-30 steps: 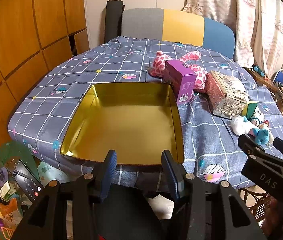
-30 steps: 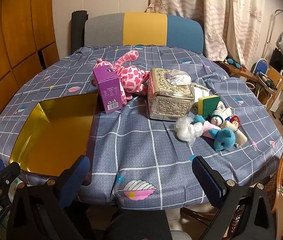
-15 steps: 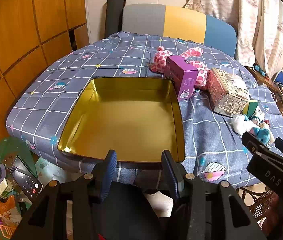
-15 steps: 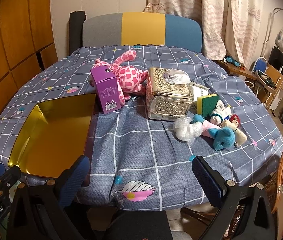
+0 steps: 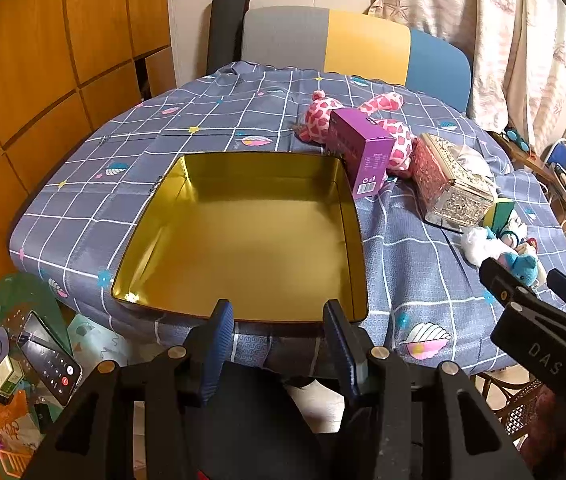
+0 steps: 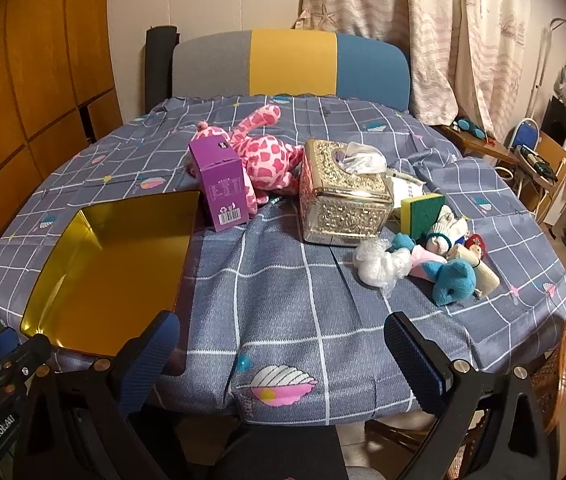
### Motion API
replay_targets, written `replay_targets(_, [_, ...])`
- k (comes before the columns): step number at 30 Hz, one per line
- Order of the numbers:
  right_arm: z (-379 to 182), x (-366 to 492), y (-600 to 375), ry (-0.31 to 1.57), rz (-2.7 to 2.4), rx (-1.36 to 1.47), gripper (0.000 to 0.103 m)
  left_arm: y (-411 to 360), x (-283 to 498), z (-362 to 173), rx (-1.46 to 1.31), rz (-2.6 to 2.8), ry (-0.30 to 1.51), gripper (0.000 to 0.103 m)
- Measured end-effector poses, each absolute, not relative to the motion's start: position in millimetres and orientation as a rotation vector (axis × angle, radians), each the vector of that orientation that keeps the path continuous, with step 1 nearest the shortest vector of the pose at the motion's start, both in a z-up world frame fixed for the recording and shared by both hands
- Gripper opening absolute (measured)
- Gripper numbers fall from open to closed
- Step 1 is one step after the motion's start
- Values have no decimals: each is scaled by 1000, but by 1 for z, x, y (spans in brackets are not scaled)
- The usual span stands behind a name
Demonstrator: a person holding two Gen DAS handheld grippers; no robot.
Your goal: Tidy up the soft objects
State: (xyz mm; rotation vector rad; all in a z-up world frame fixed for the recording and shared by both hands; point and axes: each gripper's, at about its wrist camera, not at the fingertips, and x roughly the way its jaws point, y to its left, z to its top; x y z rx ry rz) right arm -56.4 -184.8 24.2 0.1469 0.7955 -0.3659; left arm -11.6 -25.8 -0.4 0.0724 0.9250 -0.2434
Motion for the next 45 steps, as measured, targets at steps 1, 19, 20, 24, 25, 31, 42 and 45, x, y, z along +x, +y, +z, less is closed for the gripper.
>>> replay_targets(1, [25,-57,-184,789,-366,144,103,-26,-12,-1,73,-242,925,47])
replay_targets(19, [23,-56,-184,790,-348,134,103,-25,-11,-4,77,-219,945,47])
replay_targets(20, [23,-56,-184,793,-350,136,103,-25,-11,-4,81,-217,946,47])
replay_targets(24, [23,-56,-187,791,-354,132,103,-27,-11,-5,99,-212,946,47])
replay_targets(25, [23,-57,-188,788,-354,133,103,-28,-11,-5,100,-212,945,47])
replay_targets(31, [28,-60,-203,750,-372,124,103,-40,-6,-1,97,-274,939,47])
replay_targets(42, [23,-95,-312,713,-630,180,103,-104,20,-9,78,-539,991,47])
replay_targets(45, [18,-112,-354,687,-721,242,103,-126,26,-18,1,-698,1023,47])
